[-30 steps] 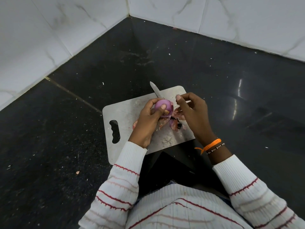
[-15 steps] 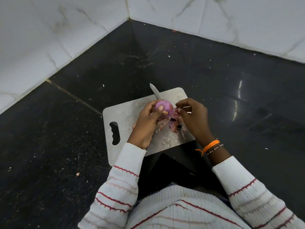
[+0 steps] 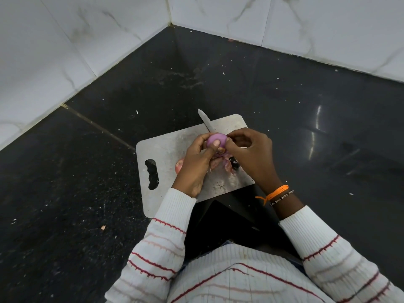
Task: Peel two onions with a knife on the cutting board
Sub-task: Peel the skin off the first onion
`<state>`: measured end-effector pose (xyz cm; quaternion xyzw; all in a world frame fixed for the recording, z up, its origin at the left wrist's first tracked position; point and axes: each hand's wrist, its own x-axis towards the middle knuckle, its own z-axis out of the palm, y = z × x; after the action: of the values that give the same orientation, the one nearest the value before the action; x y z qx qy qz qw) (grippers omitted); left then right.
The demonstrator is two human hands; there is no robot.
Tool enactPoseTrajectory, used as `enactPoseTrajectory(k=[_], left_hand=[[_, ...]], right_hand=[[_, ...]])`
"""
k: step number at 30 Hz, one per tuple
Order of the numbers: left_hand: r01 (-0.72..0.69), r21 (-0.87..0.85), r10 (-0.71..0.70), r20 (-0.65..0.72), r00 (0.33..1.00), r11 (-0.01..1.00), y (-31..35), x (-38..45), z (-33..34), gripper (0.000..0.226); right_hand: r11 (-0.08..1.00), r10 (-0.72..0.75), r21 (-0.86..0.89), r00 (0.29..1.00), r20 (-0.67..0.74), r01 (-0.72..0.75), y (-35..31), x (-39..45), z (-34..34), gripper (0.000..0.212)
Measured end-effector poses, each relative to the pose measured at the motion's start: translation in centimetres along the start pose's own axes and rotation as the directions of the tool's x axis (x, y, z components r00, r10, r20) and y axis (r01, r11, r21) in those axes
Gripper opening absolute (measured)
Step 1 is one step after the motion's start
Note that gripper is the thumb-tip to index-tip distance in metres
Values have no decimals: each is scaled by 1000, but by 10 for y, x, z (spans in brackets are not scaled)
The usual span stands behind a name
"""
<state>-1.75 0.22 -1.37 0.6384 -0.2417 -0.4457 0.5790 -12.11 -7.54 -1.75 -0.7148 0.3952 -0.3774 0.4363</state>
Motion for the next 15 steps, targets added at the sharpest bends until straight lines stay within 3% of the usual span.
enactPoseTrajectory(k=[10,15], left_hand=[[14,-60,-13,9,1000,998,-1,-3,2,30],[22,-67,-25,-42,999,998,0,-5,1,32]], right_hand=[[999,-16,-41,999,-41,14,6,-1,-3,18],[1000,-6,26,999,-37,7,-1,-6,0,4]])
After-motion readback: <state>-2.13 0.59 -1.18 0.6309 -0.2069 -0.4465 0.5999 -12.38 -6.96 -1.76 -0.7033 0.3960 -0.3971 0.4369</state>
